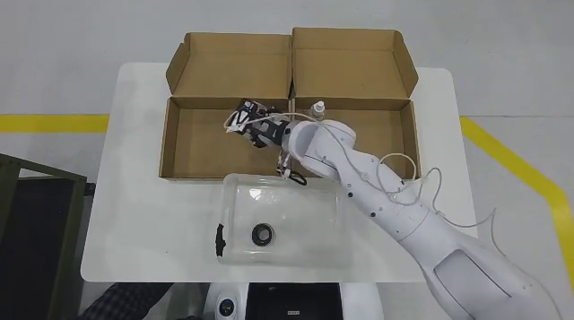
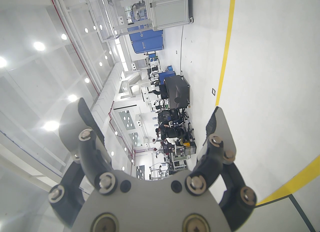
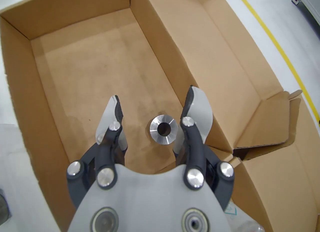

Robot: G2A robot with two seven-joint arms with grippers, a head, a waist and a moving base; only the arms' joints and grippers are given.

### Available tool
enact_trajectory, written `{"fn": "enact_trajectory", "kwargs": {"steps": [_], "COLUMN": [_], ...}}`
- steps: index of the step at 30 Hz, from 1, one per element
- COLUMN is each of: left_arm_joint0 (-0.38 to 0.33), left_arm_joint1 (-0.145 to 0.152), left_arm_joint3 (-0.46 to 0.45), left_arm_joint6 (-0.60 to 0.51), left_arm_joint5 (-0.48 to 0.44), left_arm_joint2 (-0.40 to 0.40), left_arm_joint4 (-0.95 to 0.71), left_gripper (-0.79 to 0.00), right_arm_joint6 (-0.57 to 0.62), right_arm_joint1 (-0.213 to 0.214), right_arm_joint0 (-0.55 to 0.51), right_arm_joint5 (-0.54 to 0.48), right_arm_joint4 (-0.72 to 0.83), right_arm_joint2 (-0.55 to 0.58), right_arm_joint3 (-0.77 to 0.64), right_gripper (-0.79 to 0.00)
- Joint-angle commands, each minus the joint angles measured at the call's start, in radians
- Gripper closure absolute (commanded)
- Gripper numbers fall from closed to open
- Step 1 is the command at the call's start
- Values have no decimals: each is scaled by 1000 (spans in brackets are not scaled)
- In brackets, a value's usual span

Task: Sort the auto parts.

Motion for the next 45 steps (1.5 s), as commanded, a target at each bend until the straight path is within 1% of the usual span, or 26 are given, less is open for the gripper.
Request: {"fn": "enact_trajectory", "kwargs": {"steps": [1, 2, 5, 8, 10, 12, 14, 17, 19, 24, 28, 33, 37, 45], "left_arm_joint0": [0, 0, 0, 0, 0, 0, 0, 0, 0, 0, 0, 0, 0, 0], "left_arm_joint1": [0, 0, 0, 0, 0, 0, 0, 0, 0, 0, 0, 0, 0, 0], "left_arm_joint3": [0, 0, 0, 0, 0, 0, 0, 0, 0, 0, 0, 0, 0, 0], "left_arm_joint6": [0, 0, 0, 0, 0, 0, 0, 0, 0, 0, 0, 0, 0, 0], "left_arm_joint5": [0, 0, 0, 0, 0, 0, 0, 0, 0, 0, 0, 0, 0, 0], "left_arm_joint2": [0, 0, 0, 0, 0, 0, 0, 0, 0, 0, 0, 0, 0, 0], "left_arm_joint4": [0, 0, 0, 0, 0, 0, 0, 0, 0, 0, 0, 0, 0, 0], "left_gripper": [-785, -785, -785, -785, -785, -785, -785, -785, -785, -785, -785, -785, -785, -785], "right_arm_joint6": [8, 12, 22, 29, 29, 25, 21, -5, -24, -82, -134, -199, -237, -268], "right_arm_joint1": [12, 18, 38, 57, 70, 82, 95, 112, 124, 152, 172, 194, 206, 218], "right_arm_joint0": [-27, -43, -98, -161, -205, -250, -289, -353, -393, -489, -553, -620, -654, -678], "right_arm_joint5": [-25, -39, -85, -133, -171, -202, -236, -283, -314, -402, -454, -510, -545, -563], "right_arm_joint4": [-10, -15, -36, -57, -74, -85, -113, -140, -161, -227, -279, -346, -389, -421], "right_arm_joint2": [25, 38, 76, 110, 130, 151, 171, 202, 224, 273, 307, 337, 341, 328], "right_arm_joint3": [-64, -99, -203, -301, -358, -405, -448, -499, -527, -571, -589, -608, -617, -593], "right_gripper": [-459, -453, -468, -508, -539, -616, -653, -662, -653, -668, -705, -720, -730, -711]}}
